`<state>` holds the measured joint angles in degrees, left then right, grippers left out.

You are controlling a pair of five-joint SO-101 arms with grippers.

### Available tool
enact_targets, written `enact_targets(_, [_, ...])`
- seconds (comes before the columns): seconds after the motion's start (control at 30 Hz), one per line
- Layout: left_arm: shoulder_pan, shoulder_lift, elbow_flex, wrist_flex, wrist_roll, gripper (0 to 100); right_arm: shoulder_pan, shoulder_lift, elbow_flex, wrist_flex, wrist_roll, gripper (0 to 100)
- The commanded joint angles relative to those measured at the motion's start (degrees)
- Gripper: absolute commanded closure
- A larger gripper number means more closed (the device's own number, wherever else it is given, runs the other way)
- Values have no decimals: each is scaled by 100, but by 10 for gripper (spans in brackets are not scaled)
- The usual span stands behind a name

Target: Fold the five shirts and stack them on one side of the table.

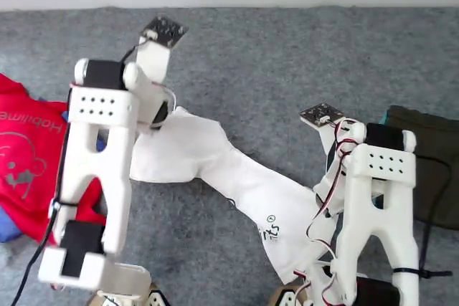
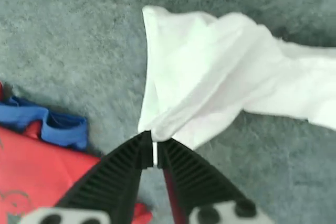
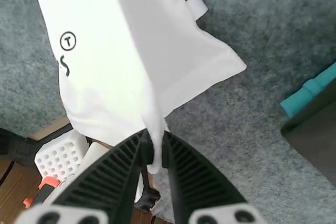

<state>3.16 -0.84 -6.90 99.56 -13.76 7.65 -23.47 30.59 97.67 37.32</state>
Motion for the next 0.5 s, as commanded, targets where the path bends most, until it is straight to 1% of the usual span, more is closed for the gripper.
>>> enact_targets(0.0, [26,-712,822,97,-79,987,31,-180,-229,171,35,990])
enact_targets(0.17, [44,-1099,2088,79,-141,986,40,-154,-202,242,44,990])
enact_targets(0.3, [-26,-1143,2703,-167,-308,976,31,-119,-202,180,44,990])
enact_targets(0.33, [-62,-1143,2721,-176,-308,953,31,-119,-202,171,44,990])
enact_targets(0.43, [-105,-1169,2668,-158,-316,834,31,-119,-202,180,44,990])
enact_targets(0.47, [-105,-1222,2607,-158,-308,818,31,-119,-202,189,44,990])
